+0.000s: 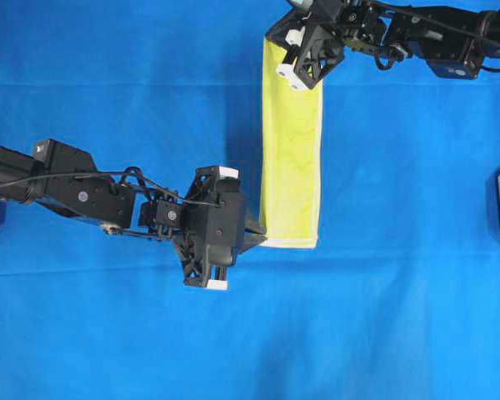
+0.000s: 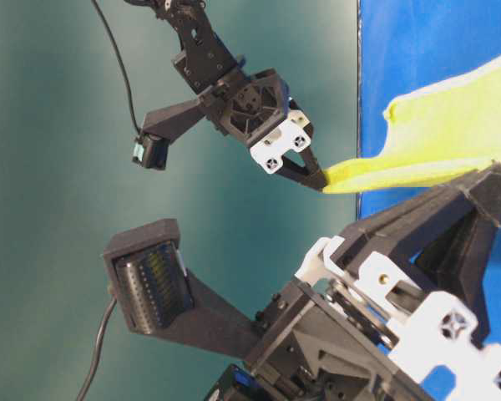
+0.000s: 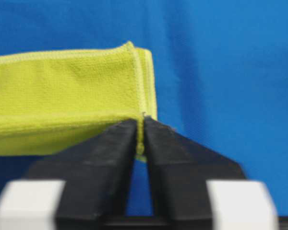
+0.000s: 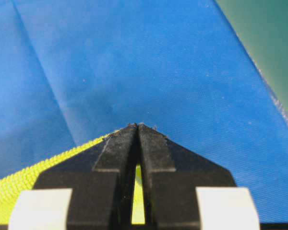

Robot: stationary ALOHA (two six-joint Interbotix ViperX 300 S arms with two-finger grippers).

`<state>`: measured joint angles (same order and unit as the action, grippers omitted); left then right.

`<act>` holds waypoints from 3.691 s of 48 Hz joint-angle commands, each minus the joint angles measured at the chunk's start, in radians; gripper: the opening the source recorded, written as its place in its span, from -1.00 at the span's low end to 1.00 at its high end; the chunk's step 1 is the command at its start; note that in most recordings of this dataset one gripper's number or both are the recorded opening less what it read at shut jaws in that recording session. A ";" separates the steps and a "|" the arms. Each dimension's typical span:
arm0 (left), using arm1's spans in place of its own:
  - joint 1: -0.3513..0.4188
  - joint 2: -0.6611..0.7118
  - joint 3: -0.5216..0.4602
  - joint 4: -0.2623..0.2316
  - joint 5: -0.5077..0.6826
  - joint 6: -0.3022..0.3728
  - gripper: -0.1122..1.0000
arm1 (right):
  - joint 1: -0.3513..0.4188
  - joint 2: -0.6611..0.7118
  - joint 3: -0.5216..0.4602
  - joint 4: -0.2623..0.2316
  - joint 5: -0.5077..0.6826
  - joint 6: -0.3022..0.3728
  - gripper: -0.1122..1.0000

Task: Fold the yellow towel.
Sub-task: 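Lay the towel down, release, and retract both grippers outward, then move both grippers to the top corners of the vertical strip, then grasp the top corners and fold them down onto the bottom edge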

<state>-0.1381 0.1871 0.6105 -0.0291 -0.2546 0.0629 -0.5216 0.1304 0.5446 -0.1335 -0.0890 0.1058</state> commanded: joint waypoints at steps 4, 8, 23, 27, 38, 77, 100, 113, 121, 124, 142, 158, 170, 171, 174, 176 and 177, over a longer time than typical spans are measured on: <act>-0.003 -0.037 -0.005 0.000 -0.002 0.005 -0.21 | -0.006 -0.018 -0.020 -0.021 -0.003 0.003 -0.78; -0.003 -0.037 -0.006 0.000 0.000 0.008 0.18 | -0.006 -0.021 -0.018 -0.043 -0.003 0.000 -0.73; -0.002 -0.049 -0.021 0.000 0.006 0.043 0.38 | -0.006 -0.048 -0.012 -0.114 0.072 -0.018 0.30; 0.000 -0.083 -0.018 0.000 0.044 0.040 0.38 | -0.002 -0.077 0.002 -0.114 0.083 -0.017 0.30; -0.026 -0.244 0.028 0.000 0.262 -0.009 0.38 | 0.032 -0.238 0.094 -0.112 0.104 -0.011 0.31; 0.190 -0.948 0.492 0.000 0.063 -0.014 0.37 | 0.161 -0.913 0.572 -0.071 0.028 0.158 0.31; 0.219 -0.965 0.540 0.000 0.034 -0.055 0.37 | 0.161 -0.893 0.594 -0.071 0.002 0.183 0.31; 0.225 -0.937 0.517 -0.002 -0.008 -0.055 0.37 | 0.160 -0.859 0.560 -0.071 0.006 0.183 0.31; 0.311 -0.787 0.451 -0.002 -0.049 -0.046 0.37 | 0.124 -0.742 0.474 -0.077 0.023 0.173 0.31; 0.356 -0.713 0.417 -0.002 -0.057 -0.044 0.37 | 0.083 -0.667 0.436 -0.083 0.034 0.172 0.31; 0.534 -0.270 0.172 0.000 -0.083 -0.020 0.38 | -0.031 -0.267 0.229 -0.167 0.117 0.169 0.31; 0.615 0.025 0.026 0.000 -0.198 -0.040 0.38 | -0.051 -0.031 0.126 -0.172 0.072 0.169 0.31; 0.627 0.164 -0.058 0.000 -0.227 -0.040 0.38 | -0.092 0.038 0.120 -0.172 0.026 0.169 0.31; 0.627 0.172 -0.063 0.000 -0.225 -0.040 0.38 | -0.092 0.040 0.120 -0.172 0.025 0.169 0.31; 0.627 0.190 -0.074 0.000 -0.219 -0.040 0.37 | -0.094 0.046 0.120 -0.172 0.018 0.169 0.31; 0.627 0.198 -0.075 0.000 -0.215 -0.040 0.35 | -0.092 0.048 0.121 -0.172 0.015 0.169 0.29; 0.627 0.199 -0.077 0.000 -0.213 -0.038 0.33 | -0.094 0.049 0.123 -0.172 0.015 0.169 0.28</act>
<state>0.4863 0.3958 0.5553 -0.0291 -0.4679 0.0245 -0.6121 0.1887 0.6796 -0.3022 -0.0614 0.2761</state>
